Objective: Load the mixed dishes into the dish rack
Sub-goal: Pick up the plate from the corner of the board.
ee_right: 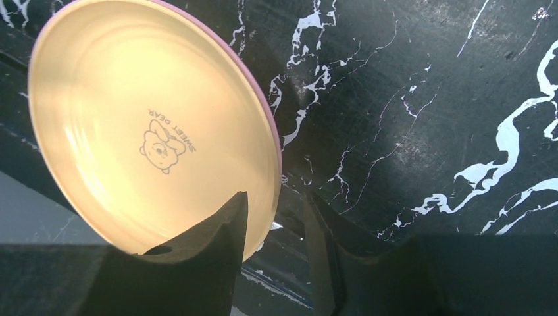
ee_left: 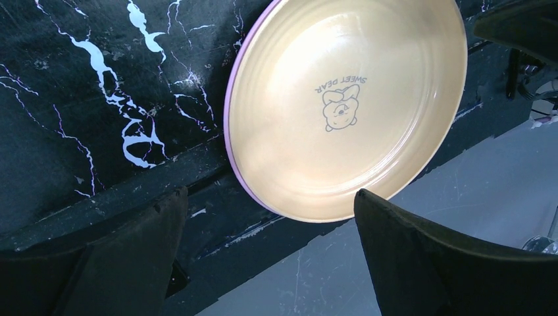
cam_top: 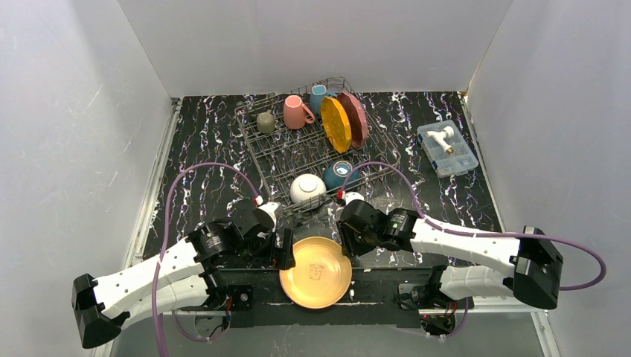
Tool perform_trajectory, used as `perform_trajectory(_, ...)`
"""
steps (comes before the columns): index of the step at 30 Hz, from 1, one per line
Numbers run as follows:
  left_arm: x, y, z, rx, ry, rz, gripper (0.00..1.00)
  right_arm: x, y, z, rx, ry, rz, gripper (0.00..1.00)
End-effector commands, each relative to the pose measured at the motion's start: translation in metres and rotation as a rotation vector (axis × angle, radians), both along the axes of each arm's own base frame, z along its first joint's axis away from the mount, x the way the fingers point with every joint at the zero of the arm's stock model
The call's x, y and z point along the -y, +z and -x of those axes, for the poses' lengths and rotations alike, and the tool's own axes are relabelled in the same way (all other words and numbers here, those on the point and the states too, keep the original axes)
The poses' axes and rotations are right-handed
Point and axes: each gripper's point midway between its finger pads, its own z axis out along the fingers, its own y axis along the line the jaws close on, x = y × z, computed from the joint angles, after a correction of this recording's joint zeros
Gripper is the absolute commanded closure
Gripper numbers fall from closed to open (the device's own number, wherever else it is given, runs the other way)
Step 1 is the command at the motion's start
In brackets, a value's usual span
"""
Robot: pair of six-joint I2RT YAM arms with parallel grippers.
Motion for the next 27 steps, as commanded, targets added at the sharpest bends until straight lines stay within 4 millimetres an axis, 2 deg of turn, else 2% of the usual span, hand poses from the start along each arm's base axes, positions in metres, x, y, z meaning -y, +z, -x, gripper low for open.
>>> perform_trajectory(1,-0.006,-0.001,0.002,0.004,0.003,0.002,0.03,0.002,-0.011,-0.003,0.019,-0.032,0.037,0.57)
perform_trajectory(11,-0.006,0.001,0.003,0.008,-0.003,0.013,0.03,0.004,-0.031,0.002,0.011,-0.025,0.108,0.66)
perform_trajectory(16,-0.006,0.000,0.003,0.006,-0.002,0.009,0.03,0.004,-0.032,0.003,0.026,-0.031,0.119,0.81)
perform_trajectory(20,-0.007,-0.001,0.003,0.006,-0.001,0.003,0.03,0.003,-0.032,0.004,0.026,-0.026,0.116,0.85)
perform_trajectory(21,-0.006,-0.001,0.002,0.007,-0.001,0.003,0.03,0.002,-0.033,0.005,0.024,-0.024,0.117,0.89)
perform_trajectory(22,-0.006,-0.001,0.002,0.006,-0.001,0.000,0.03,0.000,-0.030,0.005,0.031,-0.023,0.113,0.98)
perform_trajectory(27,-0.004,0.005,0.000,0.017,-0.002,0.013,0.02,-0.001,0.007,-0.003,0.131,-0.055,0.093,0.99)
